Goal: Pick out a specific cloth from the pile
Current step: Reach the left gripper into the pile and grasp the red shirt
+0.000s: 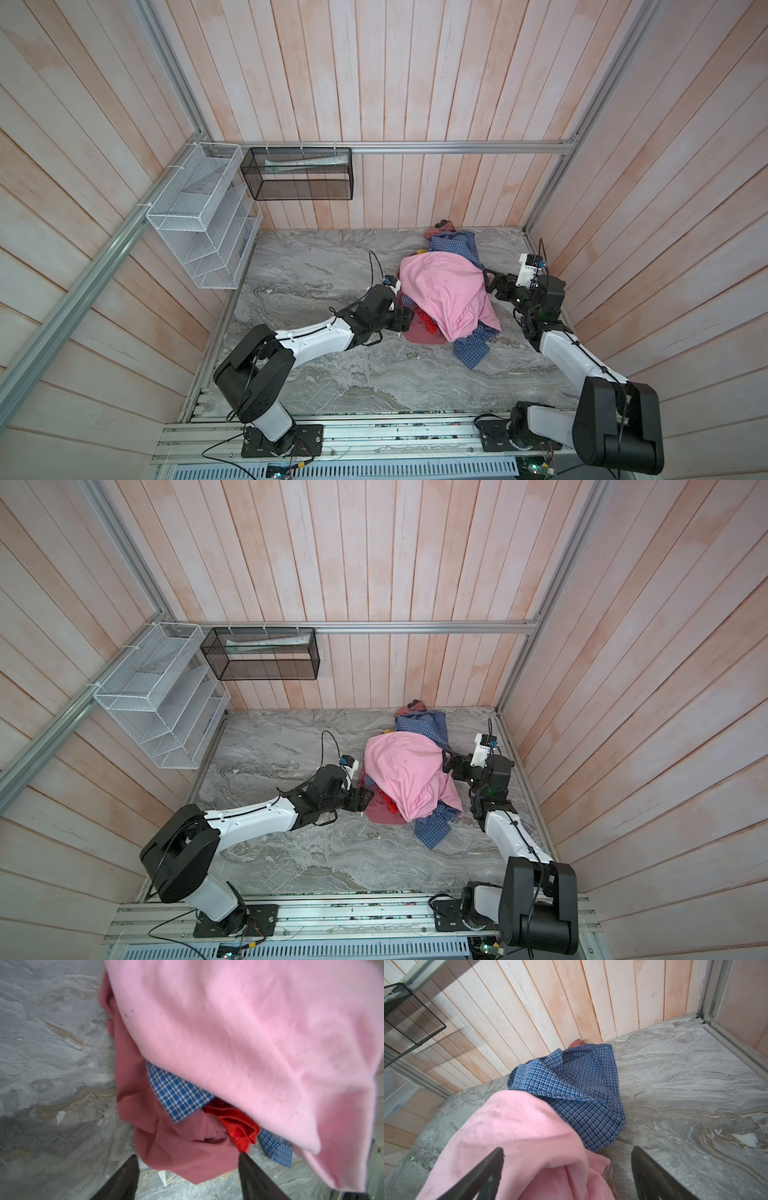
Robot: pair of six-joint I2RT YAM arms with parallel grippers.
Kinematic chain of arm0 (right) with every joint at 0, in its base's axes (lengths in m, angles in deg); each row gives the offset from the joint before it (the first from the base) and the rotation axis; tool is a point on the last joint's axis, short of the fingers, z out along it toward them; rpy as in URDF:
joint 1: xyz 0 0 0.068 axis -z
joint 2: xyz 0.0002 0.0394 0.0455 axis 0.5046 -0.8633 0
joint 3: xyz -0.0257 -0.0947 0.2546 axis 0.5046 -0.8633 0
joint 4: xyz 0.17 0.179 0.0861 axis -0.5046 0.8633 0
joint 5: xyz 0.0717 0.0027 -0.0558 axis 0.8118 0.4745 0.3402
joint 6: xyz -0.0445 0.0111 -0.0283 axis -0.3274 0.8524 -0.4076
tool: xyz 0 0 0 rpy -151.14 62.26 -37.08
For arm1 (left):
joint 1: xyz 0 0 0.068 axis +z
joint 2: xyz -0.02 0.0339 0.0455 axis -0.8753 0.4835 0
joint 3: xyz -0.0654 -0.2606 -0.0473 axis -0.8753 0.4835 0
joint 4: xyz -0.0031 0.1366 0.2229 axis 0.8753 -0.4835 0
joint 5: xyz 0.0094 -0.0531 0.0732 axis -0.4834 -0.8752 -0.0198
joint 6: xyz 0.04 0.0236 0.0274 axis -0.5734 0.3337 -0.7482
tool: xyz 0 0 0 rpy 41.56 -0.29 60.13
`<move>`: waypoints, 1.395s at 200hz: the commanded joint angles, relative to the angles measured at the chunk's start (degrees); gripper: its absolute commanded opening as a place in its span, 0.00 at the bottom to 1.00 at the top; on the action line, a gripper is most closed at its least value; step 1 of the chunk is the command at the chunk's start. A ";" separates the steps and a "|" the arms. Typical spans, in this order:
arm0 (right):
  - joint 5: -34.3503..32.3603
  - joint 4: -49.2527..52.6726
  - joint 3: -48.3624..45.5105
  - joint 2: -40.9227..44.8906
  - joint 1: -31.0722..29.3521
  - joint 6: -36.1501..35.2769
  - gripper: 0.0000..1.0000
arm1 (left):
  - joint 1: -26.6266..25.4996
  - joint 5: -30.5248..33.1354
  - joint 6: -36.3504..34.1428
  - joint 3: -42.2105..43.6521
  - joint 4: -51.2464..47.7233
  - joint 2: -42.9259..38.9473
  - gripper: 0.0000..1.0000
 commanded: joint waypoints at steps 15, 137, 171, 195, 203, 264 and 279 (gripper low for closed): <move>2.12 1.90 -1.12 2.61 0.38 -1.32 0.96 | -3.88 -3.41 -0.35 -4.97 -0.97 5.61 0.69; 0.44 3.80 -4.06 7.47 0.61 -1.92 0.97 | -3.72 -2.39 2.15 -9.97 2.65 12.88 0.49; 0.32 4.53 -4.37 8.08 0.73 -2.74 0.97 | -2.45 -2.19 2.68 -9.93 4.40 12.36 0.50; 1.16 4.38 -4.54 7.98 0.72 -2.76 0.97 | -1.46 -2.92 2.90 -10.27 4.76 12.72 0.44; 2.04 4.09 -4.50 7.97 0.68 -2.80 0.97 | -1.42 -3.09 2.81 -10.40 4.85 12.63 0.38; 7.60 0.69 -4.30 6.83 0.72 -1.56 0.97 | -1.55 -3.30 1.80 -9.36 4.68 10.22 0.06; 8.58 0.23 -4.18 6.27 0.69 -1.20 0.96 | -1.73 -2.19 1.55 -9.00 4.39 9.02 0.05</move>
